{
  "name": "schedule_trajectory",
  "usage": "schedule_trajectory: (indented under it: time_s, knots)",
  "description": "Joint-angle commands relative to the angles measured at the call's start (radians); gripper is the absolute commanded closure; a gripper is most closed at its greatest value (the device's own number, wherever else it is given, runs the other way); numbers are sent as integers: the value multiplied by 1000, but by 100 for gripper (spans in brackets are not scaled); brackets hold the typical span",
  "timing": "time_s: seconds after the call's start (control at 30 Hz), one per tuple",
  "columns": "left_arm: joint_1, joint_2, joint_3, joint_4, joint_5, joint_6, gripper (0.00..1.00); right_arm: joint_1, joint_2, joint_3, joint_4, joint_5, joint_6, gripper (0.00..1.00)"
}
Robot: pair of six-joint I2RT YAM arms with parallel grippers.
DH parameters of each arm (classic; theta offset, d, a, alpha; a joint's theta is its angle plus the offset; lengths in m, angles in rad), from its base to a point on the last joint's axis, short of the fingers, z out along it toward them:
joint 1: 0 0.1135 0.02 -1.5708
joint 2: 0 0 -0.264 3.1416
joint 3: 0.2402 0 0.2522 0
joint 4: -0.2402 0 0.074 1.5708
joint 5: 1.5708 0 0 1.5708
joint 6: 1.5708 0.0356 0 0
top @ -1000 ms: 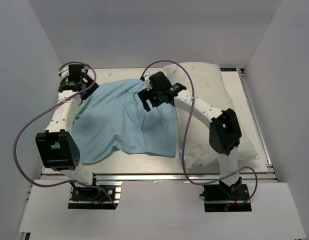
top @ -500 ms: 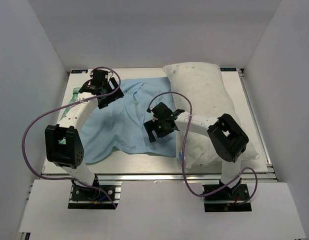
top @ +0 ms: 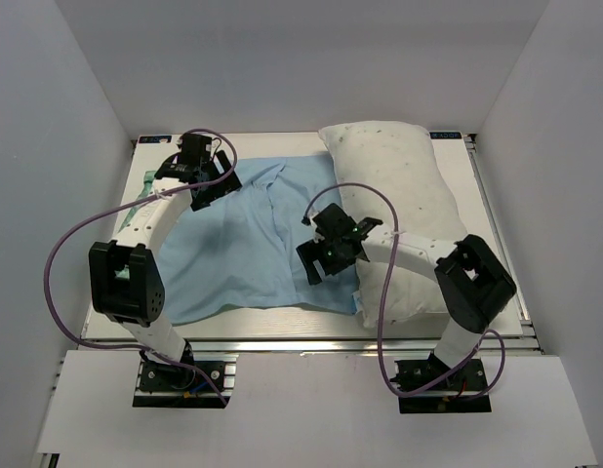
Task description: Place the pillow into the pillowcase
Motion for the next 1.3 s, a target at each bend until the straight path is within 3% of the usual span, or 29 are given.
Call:
schedule_trajectory:
  time_s: [0.0,0.13,0.3,0.4,0.53,0.63,0.77,0.87,1.0,1.1,1.2,1.27]
  knots:
    - [-4,11,53,7,26,23,2,-2,-115,190,-97,16,-82,11]
    - [-4,31,77,6,24,43,2,-4,-218,223,-174,55,-44,11]
    - [-4,46,111,10,18,47,2,-19,-264,48,-180,-33,75,11]
    - [-4,55,131,3,12,54,2,-51,-265,-64,-241,6,163,11]
    - [-5,58,120,15,9,58,2,-256,-330,-225,-283,171,220,11]
    - [-5,74,128,10,15,61,2,-504,-370,-254,-309,262,211,11]
    - [-4,92,137,1,9,67,2,-702,-390,-227,-280,220,140,11]
    - [-4,108,153,-13,-11,72,2,-774,-365,-132,-295,232,109,11]
    - [-4,127,176,-36,-19,81,2,-778,-348,0,-364,336,67,11]
    - [-4,138,200,-59,-26,83,2,-761,-444,48,-373,197,-42,11]
    - [-4,144,214,-60,-23,84,2,-711,-578,63,-318,-118,-104,11]
    - [-5,152,228,-62,-16,86,2,-708,-638,77,-268,-235,-99,11]
